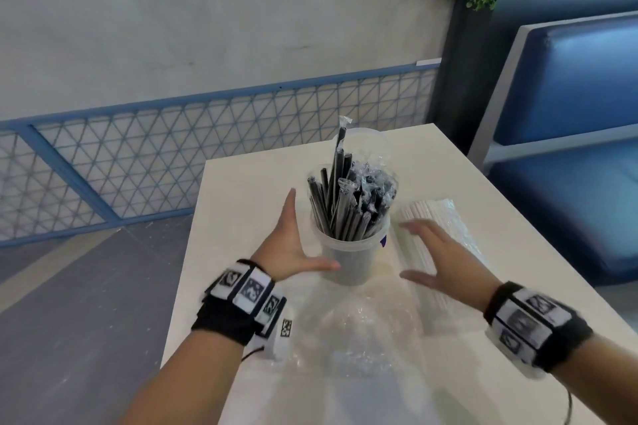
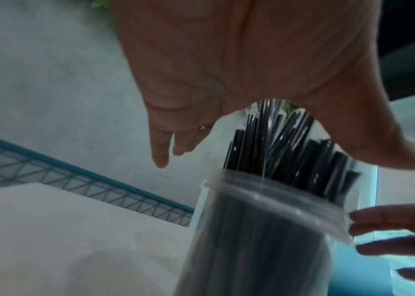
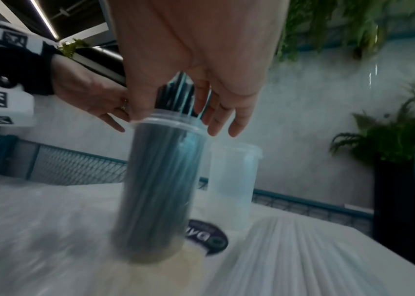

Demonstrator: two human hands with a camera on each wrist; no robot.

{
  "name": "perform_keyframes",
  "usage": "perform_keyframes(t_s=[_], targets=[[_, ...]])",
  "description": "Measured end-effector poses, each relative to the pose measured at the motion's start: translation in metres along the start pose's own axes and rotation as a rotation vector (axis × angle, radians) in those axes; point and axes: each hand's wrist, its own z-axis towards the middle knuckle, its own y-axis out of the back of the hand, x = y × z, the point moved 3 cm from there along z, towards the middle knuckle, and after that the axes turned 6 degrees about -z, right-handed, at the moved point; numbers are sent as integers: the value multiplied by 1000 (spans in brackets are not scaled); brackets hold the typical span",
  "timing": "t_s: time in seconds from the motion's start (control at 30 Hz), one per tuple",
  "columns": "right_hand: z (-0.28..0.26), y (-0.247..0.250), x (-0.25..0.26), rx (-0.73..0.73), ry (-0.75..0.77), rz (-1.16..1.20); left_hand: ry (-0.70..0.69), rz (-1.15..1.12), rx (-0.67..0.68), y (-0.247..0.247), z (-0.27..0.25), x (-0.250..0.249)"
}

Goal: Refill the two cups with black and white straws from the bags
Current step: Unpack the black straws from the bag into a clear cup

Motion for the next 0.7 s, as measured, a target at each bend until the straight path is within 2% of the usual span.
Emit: perform_keyframes(t_s=[0.1,0.2,0.33,0.43,0.53,0.6,0.7], targets=[[37,12,-4,-89,-29,239,-70,-52,47,-1,29,-21],[62,6,3,-35,-43,526,-81,-187,65,-8,55,-23],[82,-8,11,-5,-52,729,-29,-347,74,-11,73,-12],[94,-11,13,-16,-37,792,6,-280,113,-13,78,-4],[99,-13,18,-105,-26,715,23,-216,173,-19,79,-2],[101,-12,23,-175,-22,688,6,-267,116,-19,78,-2],[103,0,30,-262,4,714,-24,-473,-21,-15,76,-6]])
